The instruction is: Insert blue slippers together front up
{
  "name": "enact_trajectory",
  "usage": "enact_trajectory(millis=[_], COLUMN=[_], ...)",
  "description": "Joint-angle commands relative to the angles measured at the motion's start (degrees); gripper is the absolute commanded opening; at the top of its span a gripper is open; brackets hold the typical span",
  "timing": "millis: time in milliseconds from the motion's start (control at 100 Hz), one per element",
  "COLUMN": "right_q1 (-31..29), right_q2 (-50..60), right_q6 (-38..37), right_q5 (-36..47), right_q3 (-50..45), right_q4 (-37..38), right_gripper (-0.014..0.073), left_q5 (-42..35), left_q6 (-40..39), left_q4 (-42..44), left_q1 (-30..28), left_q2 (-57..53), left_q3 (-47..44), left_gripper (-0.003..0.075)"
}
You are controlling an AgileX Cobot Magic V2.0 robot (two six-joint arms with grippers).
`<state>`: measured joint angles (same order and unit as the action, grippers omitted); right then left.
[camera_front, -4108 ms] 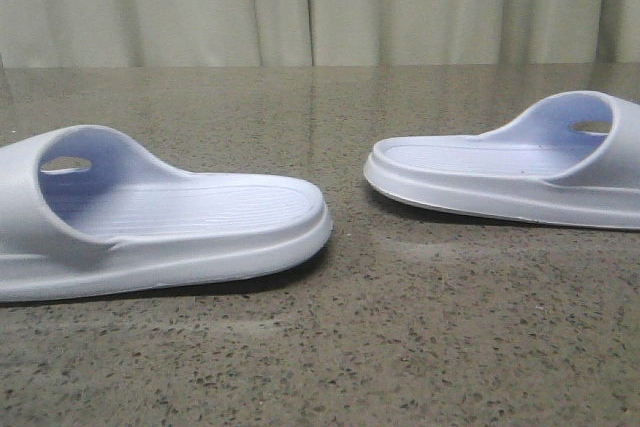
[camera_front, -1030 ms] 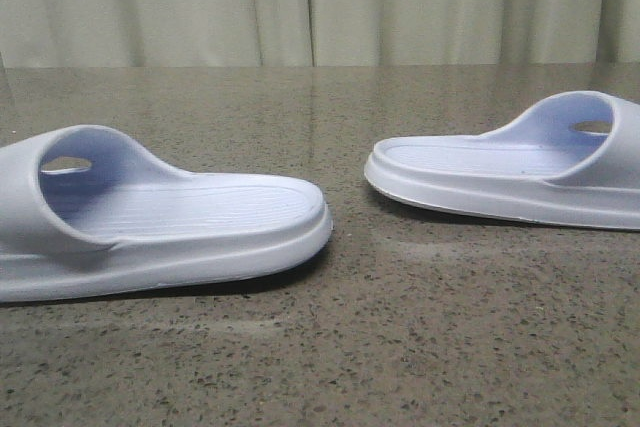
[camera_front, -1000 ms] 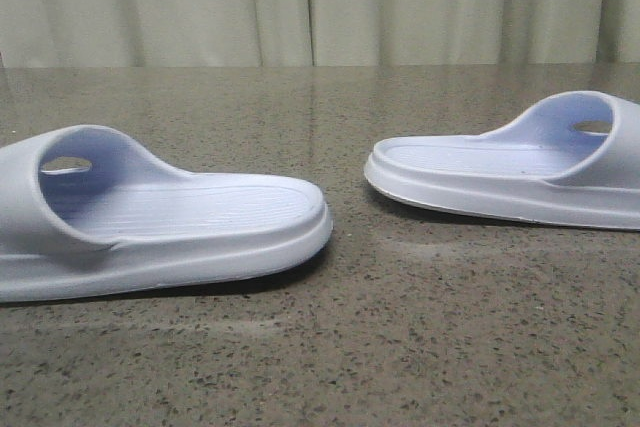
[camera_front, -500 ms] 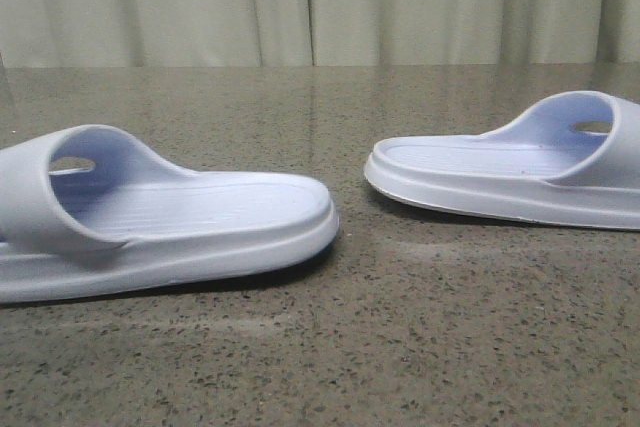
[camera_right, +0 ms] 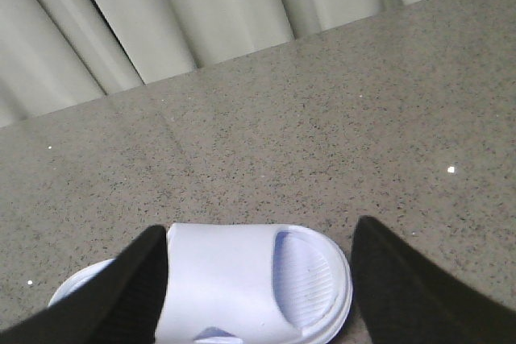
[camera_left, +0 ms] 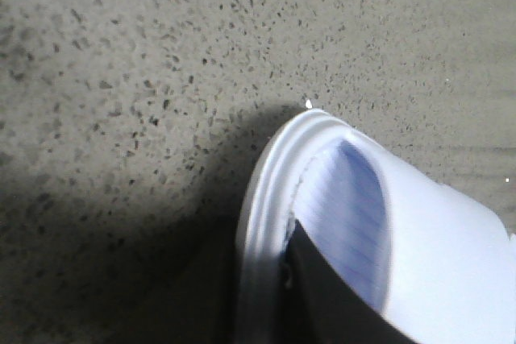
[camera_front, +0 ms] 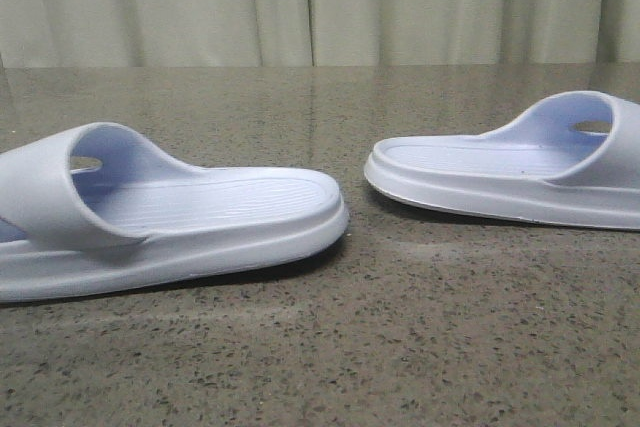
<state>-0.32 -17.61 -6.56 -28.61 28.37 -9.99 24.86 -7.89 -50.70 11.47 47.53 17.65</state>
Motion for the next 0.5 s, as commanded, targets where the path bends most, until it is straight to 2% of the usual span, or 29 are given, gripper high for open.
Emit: enact_trajectory(millis=[0,270,490], right_q1=[-0.4,-0.4,-0.4], right_q2=[-1.2,-1.2,-1.2], right_q6=[0.3,0.3,0.3], right_q5=[5.6,5.9,5.9], right_q3=[1.9,1.9,1.9], right_q4=[-0.2,-0.2,0.1], right_gripper=[0.0418,0.0418,0.0417], left_q5=[-0.2,2.9,7.1], left_q6=[2.4,15.2,16.1], left_q4=[-4.5,-23.5,-25.4], left_q1=[0.4,0.4,0.4], left_q2=[0.5,0.5,0.1], left_q3=[0.7,3.0,7.1], left_gripper=[0.0018,0.0018,0.0018])
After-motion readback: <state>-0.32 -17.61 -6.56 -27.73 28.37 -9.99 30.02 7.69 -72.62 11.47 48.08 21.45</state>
